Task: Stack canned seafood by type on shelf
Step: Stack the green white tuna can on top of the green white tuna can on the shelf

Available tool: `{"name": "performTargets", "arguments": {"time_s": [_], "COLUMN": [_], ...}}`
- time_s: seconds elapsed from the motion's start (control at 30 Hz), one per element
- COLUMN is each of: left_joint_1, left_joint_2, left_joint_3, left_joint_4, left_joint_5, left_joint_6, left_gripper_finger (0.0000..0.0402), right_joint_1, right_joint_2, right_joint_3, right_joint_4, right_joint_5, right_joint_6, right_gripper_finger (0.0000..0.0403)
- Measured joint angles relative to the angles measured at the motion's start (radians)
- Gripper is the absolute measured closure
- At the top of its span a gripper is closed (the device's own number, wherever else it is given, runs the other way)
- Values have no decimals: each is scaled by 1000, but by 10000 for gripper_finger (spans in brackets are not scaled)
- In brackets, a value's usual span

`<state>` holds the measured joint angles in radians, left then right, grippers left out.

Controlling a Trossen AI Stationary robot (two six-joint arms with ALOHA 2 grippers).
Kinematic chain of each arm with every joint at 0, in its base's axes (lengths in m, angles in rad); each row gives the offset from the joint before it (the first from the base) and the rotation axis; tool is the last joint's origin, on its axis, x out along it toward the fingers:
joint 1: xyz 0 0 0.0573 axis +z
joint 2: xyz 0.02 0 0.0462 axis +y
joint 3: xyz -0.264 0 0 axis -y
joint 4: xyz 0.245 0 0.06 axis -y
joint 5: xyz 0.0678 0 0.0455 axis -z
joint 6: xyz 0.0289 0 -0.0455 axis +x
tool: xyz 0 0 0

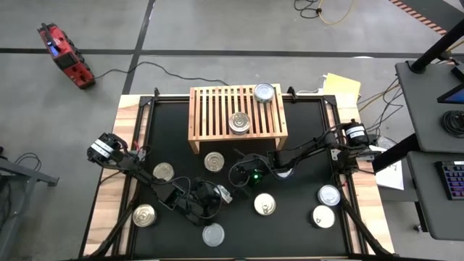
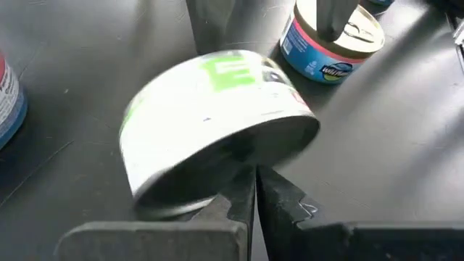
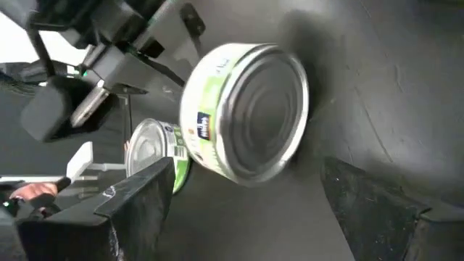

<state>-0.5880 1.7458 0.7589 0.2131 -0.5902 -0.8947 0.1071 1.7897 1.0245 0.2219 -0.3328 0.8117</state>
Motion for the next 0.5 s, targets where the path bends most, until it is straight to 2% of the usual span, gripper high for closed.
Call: {"name": "performTargets", "arguments": {"time_s": [0.33,0.5], "left_joint_1": [1,1], "left_joint_2": [0,0], "left_joint_3": [0,0], "left_joint_4": [5,5], "left_joint_5": [-4,-4], "left_joint_6": [25,26], "left_gripper_finger": [401,401], "right_joint_1": [34,53], "right_joint_2": [0,0], "right_joint_3": [24,48], "right_joint_4": [55,41], "right_joint_5": [77,167], "right_joint_6": [-216,-309], "right_gripper_finger": [78,74]}}
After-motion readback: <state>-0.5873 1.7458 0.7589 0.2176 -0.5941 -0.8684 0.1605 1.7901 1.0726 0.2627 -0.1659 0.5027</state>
